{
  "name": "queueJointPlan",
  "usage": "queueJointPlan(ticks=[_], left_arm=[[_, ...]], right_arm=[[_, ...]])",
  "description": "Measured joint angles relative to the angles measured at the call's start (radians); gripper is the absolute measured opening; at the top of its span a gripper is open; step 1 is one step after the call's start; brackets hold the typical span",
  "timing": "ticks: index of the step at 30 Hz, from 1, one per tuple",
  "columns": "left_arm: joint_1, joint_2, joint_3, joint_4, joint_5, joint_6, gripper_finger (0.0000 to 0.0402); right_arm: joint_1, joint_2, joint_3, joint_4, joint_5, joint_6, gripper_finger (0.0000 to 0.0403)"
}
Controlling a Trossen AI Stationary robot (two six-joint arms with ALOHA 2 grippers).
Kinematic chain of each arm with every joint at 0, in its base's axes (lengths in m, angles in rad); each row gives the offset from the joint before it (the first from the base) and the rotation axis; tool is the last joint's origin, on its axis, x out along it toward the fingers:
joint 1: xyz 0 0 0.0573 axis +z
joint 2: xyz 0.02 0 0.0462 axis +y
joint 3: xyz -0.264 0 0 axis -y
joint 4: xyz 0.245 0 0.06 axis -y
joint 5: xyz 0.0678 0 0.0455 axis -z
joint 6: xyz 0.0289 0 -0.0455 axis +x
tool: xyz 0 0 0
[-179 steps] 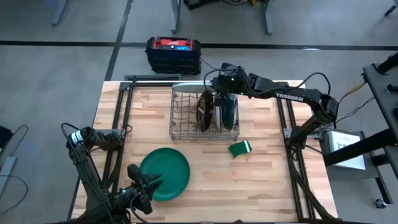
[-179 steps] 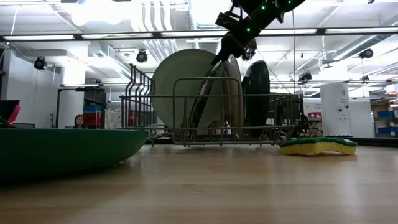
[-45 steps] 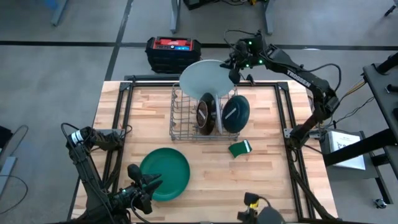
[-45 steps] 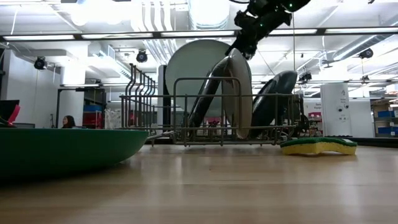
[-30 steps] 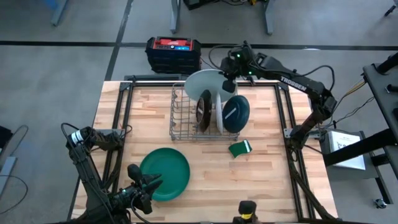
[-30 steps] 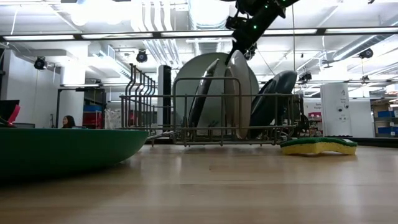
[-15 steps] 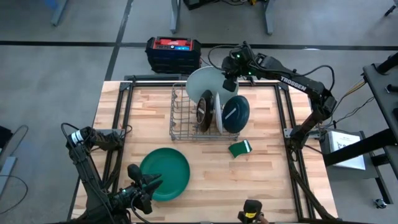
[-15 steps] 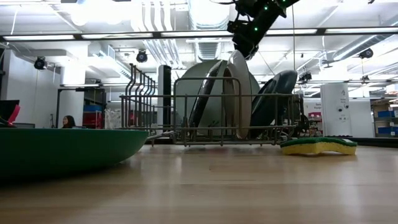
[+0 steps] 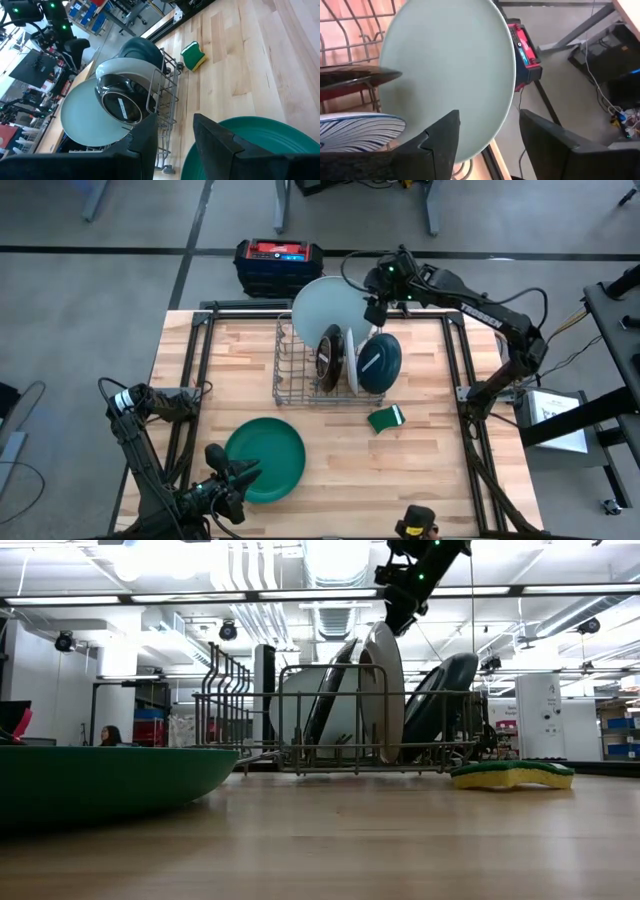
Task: Sort dishes
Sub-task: Adjust the dark green plate in the dish rack
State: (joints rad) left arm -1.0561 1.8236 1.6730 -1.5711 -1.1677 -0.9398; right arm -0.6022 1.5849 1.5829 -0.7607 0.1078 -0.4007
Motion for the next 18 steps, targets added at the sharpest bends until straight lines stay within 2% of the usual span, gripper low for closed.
queueJointPlan(ticks=[7,10,14,18], left_arm=[[0.0,0.0,0.0,0.0,0.0,0.0,0.0116],[0.0,0.0,0.0,0.0,0.0,0.0,0.0116],[0.0,0.0,0.0,0.0,0.007,-0.003,0.0116],[0.0,0.0,0.0,0.0,0.021,-0.005,0.0116]], right_arm=[[0.0,-0.024,0.0,-0.079,0.003,0.071,0.0212],[0.0,-0.036,0.001,-0.192,0.005,0.18,0.0216],[0.008,-0.066,-0.019,-0.363,-0.007,0.412,0.0212],[0.056,-0.13,-0.099,-0.372,-0.008,0.533,0.0209]])
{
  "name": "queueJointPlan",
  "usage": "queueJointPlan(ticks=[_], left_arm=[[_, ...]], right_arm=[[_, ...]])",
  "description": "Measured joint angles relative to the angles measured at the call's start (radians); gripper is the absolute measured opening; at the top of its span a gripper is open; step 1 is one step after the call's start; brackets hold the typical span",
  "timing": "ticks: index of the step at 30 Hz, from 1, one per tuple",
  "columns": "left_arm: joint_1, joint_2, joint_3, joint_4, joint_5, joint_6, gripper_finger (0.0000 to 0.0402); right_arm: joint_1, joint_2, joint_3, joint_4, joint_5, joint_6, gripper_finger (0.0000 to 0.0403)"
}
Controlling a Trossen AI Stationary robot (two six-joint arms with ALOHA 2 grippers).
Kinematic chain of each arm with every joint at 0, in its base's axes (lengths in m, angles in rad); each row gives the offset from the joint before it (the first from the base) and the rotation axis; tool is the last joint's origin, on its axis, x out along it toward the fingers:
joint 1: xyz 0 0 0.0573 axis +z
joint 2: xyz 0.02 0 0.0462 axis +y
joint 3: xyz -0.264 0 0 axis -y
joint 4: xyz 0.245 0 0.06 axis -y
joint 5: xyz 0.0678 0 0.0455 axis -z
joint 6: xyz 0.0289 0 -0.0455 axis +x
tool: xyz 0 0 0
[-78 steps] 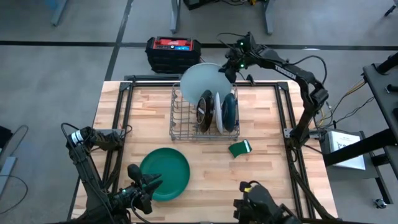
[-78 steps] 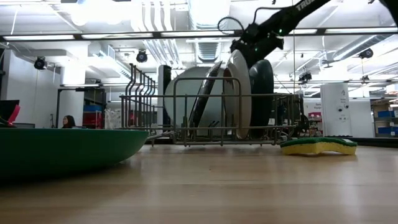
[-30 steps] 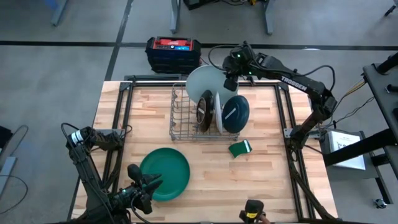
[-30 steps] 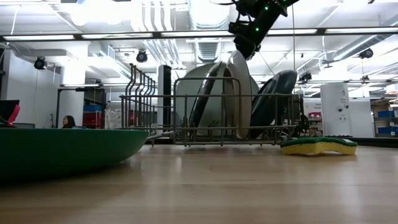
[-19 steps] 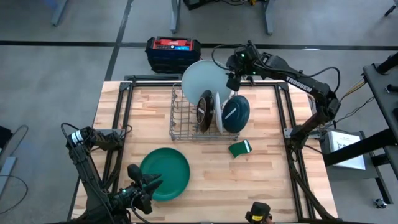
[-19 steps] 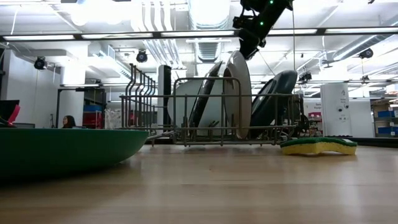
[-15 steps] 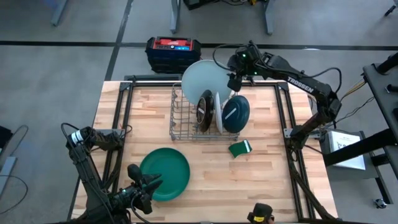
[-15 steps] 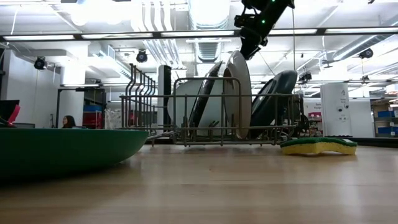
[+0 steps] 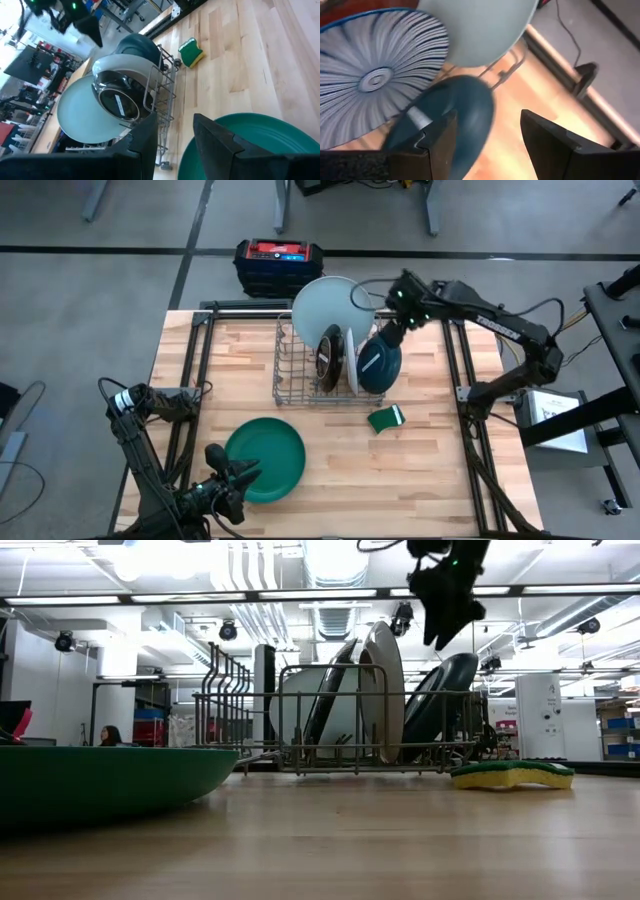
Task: Sort dishes
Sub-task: Adjust the dark green plate in the dish rack
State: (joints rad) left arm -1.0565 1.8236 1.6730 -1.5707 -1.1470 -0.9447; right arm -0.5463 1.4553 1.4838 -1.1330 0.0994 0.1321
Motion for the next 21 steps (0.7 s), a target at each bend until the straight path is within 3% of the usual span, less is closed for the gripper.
queueJointPlan(ticks=[6,12,15,21], left_arm=[[0.0,0.0,0.0,0.0,0.013,-0.011,0.0116],[-0.005,0.0,0.0,0.0,0.014,-0.01,0.0116],[-0.005,0.0,0.0,0.0,0.014,-0.01,0.0116],[-0.005,-0.002,0.0,0.0,0.013,-0.01,0.0116]], right_arm=[[0.101,-0.141,-0.12,0.008,0.024,0.18,0.0212],[0.197,-0.265,-0.237,-0.063,0.166,0.387,0.0192],[0.235,-0.286,-0.304,-0.082,0.217,0.468,0.0171],[0.278,-0.273,-0.433,-0.006,0.214,0.502,0.0125]])
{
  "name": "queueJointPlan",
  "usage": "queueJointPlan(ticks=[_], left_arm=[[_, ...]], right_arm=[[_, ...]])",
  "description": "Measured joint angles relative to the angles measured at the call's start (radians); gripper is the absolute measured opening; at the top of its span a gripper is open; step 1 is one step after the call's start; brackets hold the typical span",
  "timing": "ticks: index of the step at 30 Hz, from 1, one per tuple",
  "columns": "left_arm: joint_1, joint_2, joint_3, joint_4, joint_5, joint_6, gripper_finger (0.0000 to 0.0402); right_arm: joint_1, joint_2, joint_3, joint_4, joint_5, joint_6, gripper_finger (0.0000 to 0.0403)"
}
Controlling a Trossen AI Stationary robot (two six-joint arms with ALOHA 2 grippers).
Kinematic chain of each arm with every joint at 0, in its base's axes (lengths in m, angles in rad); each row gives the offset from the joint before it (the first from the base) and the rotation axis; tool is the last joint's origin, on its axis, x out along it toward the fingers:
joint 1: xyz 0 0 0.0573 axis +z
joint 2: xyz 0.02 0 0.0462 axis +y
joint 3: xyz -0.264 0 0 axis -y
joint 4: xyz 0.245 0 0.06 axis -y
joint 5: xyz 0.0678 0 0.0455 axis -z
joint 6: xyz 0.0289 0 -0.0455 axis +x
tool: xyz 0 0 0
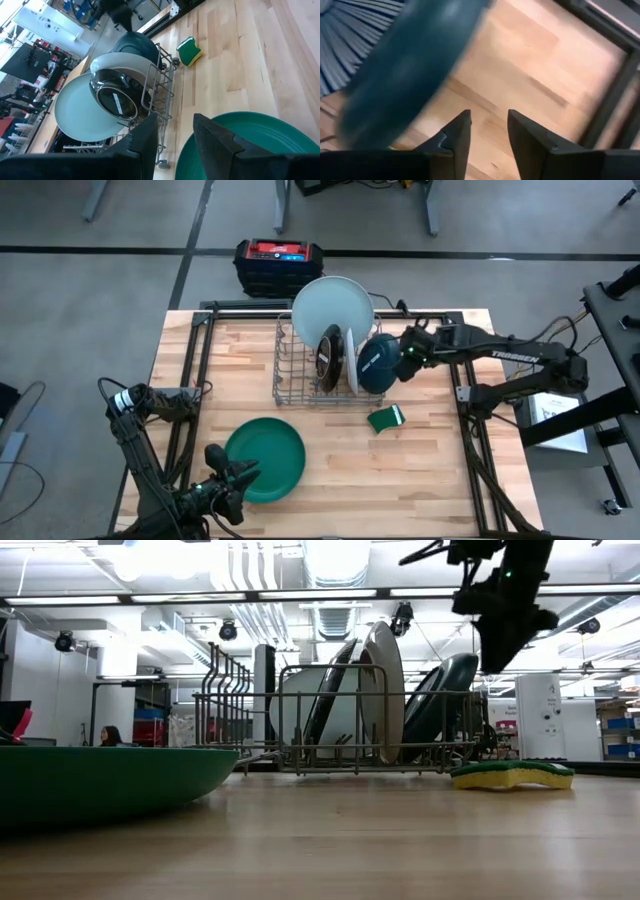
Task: Sort dishes
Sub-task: Adjust the dark green plate in the dish rack, then put the green plate in the dish rack
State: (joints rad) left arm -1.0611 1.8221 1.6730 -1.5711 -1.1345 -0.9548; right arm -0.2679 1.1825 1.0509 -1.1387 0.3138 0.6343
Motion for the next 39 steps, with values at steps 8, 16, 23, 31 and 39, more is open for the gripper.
queueJointPlan(ticks=[8,16,23,31,39], left_arm=[[0.0,0.0,0.0,0.0,-0.004,0.003,0.0116],[0.0,0.0,0.0,0.0,-0.005,0.003,0.0116],[0.0,-0.001,0.0,0.0,-0.006,0.004,0.0116],[0.0,-0.001,0.0,0.0,-0.006,0.009,0.0116],[0.0,-0.001,0.0,0.0,-0.006,0.001,0.0116]], right_arm=[[0.051,0.011,-0.018,0.231,-0.029,-0.108,0.0073],[0.056,0.011,0.038,0.335,-0.034,-0.199,0.0035],[0.056,0.012,0.035,0.374,-0.033,-0.238,0.0018],[0.056,0.012,0.035,0.421,-0.026,-0.275,0.0018],[0.056,0.006,0.084,0.34,-0.024,-0.276,0.0018]])
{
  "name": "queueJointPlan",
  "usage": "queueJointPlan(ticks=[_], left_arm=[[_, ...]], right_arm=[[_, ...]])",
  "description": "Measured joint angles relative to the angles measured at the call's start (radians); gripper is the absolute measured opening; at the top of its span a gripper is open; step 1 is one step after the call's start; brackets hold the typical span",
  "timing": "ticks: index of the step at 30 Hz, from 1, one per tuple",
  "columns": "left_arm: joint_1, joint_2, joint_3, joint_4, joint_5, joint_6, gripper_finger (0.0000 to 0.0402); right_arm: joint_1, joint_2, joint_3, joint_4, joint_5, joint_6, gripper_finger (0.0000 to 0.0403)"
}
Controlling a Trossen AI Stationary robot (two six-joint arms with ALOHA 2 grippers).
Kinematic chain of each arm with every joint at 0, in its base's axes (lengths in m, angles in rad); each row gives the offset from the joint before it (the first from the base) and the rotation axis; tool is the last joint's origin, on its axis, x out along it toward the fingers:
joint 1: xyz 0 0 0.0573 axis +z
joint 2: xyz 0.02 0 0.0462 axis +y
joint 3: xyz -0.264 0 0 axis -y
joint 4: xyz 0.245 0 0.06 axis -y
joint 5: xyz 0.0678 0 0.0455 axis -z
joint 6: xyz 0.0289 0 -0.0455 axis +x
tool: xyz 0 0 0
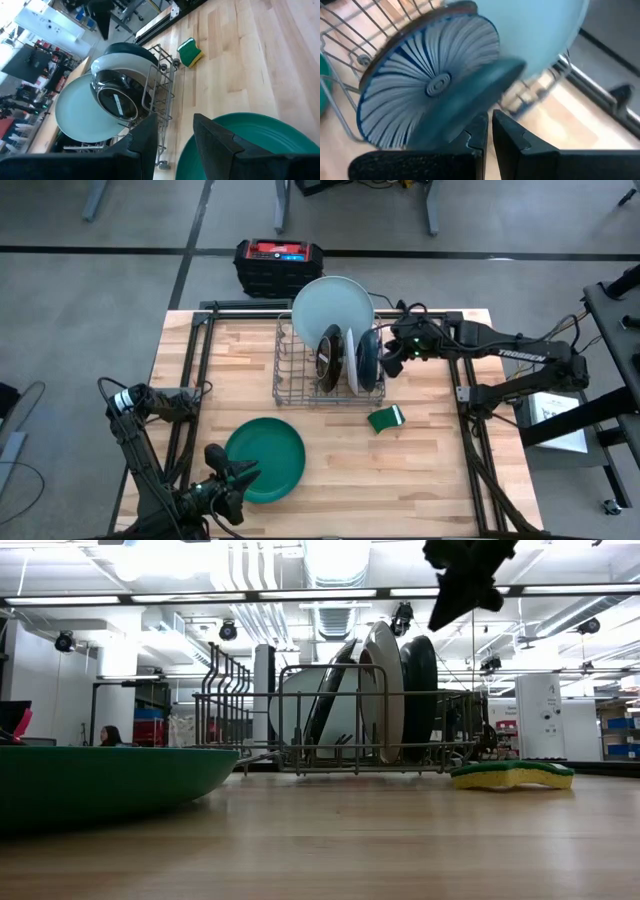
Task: Sort dishes
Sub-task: Put the green plate in the dish rack
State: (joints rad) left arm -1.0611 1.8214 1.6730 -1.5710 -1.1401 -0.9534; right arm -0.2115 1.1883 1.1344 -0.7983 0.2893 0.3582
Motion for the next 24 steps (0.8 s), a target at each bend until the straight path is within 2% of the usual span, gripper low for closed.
queueJointPlan(ticks=[4,6,10,12,18,24], left_arm=[[0.0,0.0,0.0,0.0,0.073,-0.087,0.0116],[0.0,0.0,0.0,0.0,0.118,-0.143,0.0116],[0.0,-0.001,-0.005,0.0,0.153,-0.279,0.0116],[0.0,-0.001,-0.02,0.0,0.223,-0.375,0.0116],[-0.012,0.002,-0.139,0.047,0.411,-0.543,0.0116],[-0.021,0.003,-0.264,0.187,0.485,-0.493,0.0116]], right_arm=[[0.02,-0.009,0.05,-0.173,0.008,0.087,0.0018],[0.049,-0.02,0.051,-0.23,0.044,0.133,0.0018],[0.136,-0.046,0.016,-0.283,0.072,0.244,0.0018],[0.203,-0.053,-0.006,-0.288,0.072,0.311,0.0018],[0.428,-0.039,-0.096,-0.191,0.077,0.493,0.0018],[0.622,0.018,-0.174,0.05,0.077,0.624,0.0018]])
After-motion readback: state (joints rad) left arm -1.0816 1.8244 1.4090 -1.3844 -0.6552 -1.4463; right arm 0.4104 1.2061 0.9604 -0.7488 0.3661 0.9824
